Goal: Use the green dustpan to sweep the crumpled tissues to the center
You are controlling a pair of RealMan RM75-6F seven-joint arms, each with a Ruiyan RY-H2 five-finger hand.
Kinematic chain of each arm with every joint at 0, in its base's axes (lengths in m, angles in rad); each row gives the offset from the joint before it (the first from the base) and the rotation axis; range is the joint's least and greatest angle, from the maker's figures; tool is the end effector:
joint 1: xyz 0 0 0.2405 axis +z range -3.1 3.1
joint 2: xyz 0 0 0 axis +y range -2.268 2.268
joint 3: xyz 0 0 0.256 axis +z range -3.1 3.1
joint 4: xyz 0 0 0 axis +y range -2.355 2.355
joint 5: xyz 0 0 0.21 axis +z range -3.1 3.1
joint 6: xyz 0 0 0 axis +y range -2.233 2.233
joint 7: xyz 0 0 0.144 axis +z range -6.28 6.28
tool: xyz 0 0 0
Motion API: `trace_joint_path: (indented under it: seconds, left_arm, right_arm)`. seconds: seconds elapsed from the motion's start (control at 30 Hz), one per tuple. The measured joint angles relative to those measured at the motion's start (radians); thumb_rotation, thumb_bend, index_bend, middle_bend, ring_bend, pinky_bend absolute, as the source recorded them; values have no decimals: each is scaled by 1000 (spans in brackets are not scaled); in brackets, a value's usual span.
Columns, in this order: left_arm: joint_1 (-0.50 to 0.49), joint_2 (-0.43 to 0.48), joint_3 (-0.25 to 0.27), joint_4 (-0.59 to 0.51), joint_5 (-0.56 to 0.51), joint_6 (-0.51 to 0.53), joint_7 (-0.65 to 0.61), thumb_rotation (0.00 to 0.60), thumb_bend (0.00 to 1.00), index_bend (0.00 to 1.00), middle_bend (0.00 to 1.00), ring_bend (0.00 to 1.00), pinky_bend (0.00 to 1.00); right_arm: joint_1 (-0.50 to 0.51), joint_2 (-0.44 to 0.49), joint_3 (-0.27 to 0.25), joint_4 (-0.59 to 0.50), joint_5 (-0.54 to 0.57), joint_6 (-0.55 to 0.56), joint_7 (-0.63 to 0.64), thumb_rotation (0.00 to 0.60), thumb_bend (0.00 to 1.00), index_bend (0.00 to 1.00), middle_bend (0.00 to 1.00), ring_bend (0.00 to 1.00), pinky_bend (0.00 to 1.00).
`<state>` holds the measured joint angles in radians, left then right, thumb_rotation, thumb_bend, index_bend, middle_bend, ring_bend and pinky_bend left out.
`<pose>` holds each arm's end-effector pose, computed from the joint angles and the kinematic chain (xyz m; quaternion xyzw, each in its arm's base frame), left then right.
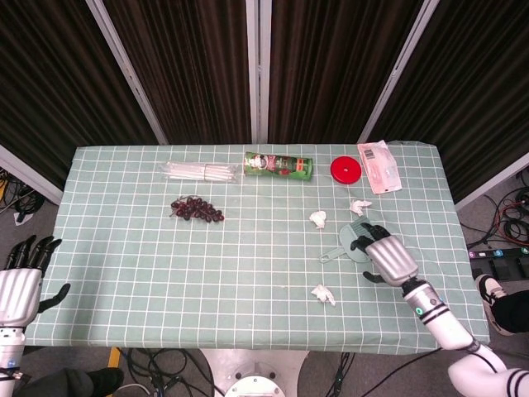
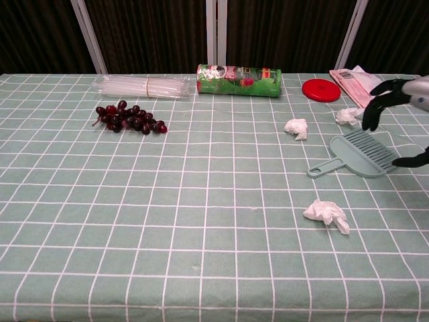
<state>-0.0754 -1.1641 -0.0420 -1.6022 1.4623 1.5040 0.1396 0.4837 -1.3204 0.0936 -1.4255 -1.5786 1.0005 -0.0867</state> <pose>-0.3153 0.1762 0.1488 -0.5988 -0.3654 -0.3508 0.6204 -0.2457 -0.2955 0.0502 0.7826 -0.3140 0.3309 0.4236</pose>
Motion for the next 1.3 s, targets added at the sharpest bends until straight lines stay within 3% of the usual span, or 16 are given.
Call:
trace_joint_path:
  seconds: [0.17, 0.37, 0.6, 0.97, 1.3]
  left_arm:
    - [-1, -5, 0, 7, -3, -6, -9, 600, 226, 151, 123, 58, 115]
    - [-5, -11, -3, 15, -14, -22, -14, 600, 227, 151, 123, 58, 115]
    - [-8, -16, -5, 18, -19, -29, -17, 600, 227, 151, 123, 58, 115]
    - [-9, -23, -5, 27, -19, -32, -28, 600, 227, 151, 123, 58, 115]
    - [-8, -32, -4, 43, -21, -38, -42, 600, 227, 151, 123, 58, 115]
  right_arm:
    - [55, -129, -2, 147, 0, -45, -29, 600, 221, 416, 397, 96, 191]
    - [99, -231, -19, 285, -11, -62, -51, 600, 259, 416, 404, 95, 191]
    - [131, -291, -40, 369, -23, -53, -53, 600, 262, 416, 407, 95, 193]
    - [135, -346, -63, 440, -28, -15, -86, 600, 173, 432, 427, 117, 198]
    - [145, -374, -76, 476, -18, -17, -93, 600, 188, 436, 425, 121, 197]
